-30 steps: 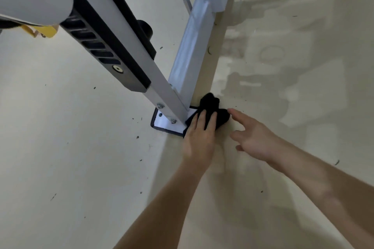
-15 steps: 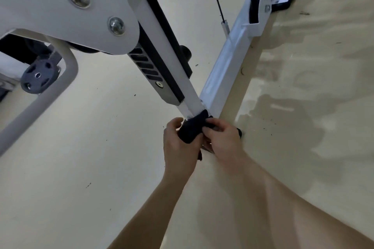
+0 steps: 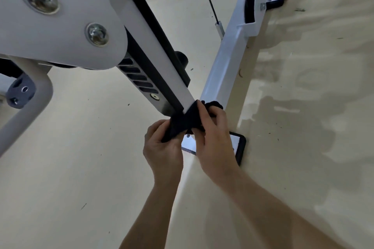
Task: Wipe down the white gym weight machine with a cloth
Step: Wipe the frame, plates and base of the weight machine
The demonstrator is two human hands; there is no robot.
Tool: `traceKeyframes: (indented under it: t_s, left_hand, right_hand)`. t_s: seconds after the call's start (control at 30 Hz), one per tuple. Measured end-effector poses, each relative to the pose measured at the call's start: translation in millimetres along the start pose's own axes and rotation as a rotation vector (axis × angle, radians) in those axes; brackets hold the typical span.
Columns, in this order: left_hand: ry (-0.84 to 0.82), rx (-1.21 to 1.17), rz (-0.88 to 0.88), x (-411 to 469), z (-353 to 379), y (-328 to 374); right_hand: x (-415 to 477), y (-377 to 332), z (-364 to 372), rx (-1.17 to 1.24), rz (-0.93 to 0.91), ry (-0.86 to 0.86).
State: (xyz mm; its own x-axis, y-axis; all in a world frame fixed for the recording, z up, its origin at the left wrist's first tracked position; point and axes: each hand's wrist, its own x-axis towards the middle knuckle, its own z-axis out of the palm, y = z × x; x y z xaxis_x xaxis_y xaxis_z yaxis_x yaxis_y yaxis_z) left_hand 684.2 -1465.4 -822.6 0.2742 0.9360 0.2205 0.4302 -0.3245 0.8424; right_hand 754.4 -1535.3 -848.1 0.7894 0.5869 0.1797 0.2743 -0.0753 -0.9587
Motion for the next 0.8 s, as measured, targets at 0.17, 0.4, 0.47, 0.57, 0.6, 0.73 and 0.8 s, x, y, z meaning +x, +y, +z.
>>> traceKeyframes:
  t_s: [0.17, 0.4, 0.47, 0.57, 0.6, 0.73, 0.8]
  left_hand:
    - [-0.034, 0.048, -0.005, -5.8, 6.9, -22.2]
    - [-0.307, 0.569, 0.502, -41.8, 11.8, -47.9]
    - [-0.193, 0.454, 0.409, -37.6, 14.4, -45.9]
    - [-0.040, 0.219, 0.413, -19.6, 10.9, -30.1]
    - [-0.038, 0.184, 0.435, -16.4, 11.2, -27.0]
    - [-0.217, 0.243, 0.412, -25.8, 21.7, -43.4]
    - [-0.370, 0.331, 0.243, -34.4, 28.9, -62.3]
  right_hand:
    - [-10.8, 15.4, 11.5, -0.094, 0.036, 0.042]
    - [-37.6, 52.8, -1.9, -0.006, 0.474, -0.216]
    - [-23.1, 47.9, -9.1, 0.107, 0.466, -0.095]
    - [11.8, 14.6, -7.4, 0.221, 0.254, 0.018]
    - [16.6, 5.5, -2.0, 0.219, 0.179, 0.010]
    - [7.0, 16.0, 11.6, 0.115, 0.204, -0.073]
    - [2.0, 31.3, 11.1, -0.005, 0.169, -0.081]
